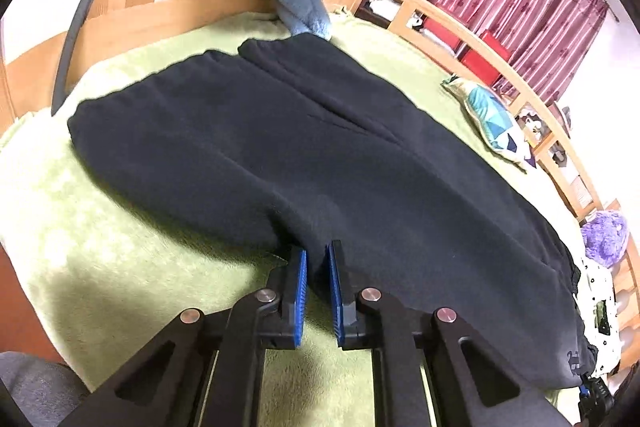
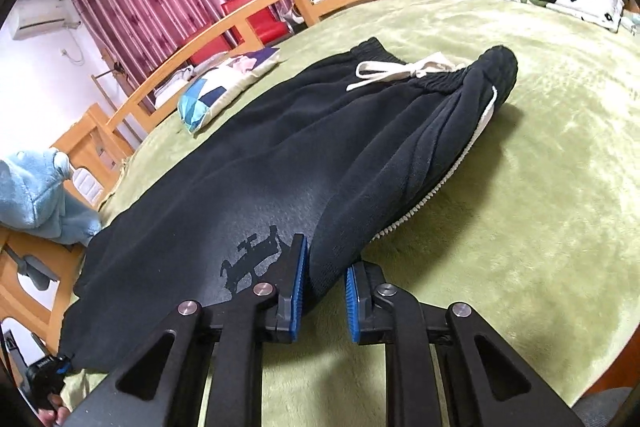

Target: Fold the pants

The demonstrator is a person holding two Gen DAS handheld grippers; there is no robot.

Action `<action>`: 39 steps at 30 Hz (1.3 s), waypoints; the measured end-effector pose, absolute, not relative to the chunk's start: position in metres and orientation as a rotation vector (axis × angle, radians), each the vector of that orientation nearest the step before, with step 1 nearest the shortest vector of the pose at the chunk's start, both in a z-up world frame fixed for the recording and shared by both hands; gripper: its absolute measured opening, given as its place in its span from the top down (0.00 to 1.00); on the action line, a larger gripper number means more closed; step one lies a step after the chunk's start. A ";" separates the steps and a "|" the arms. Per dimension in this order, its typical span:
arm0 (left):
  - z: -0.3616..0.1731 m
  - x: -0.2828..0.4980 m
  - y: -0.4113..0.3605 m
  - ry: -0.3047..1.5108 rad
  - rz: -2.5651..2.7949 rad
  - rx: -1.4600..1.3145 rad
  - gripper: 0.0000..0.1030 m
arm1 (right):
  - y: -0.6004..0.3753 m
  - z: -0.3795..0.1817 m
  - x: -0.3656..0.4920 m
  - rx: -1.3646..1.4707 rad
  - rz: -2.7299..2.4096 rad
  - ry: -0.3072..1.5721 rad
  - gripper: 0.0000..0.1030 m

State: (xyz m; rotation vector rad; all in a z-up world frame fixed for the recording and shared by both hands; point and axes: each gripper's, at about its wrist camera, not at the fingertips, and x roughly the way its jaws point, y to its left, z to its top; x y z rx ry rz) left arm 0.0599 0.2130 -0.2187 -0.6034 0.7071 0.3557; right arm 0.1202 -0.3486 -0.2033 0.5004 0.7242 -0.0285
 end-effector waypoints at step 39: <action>-0.080 0.323 0.218 0.572 0.300 -0.361 0.91 | -0.330 -0.085 0.397 0.313 0.166 0.769 0.87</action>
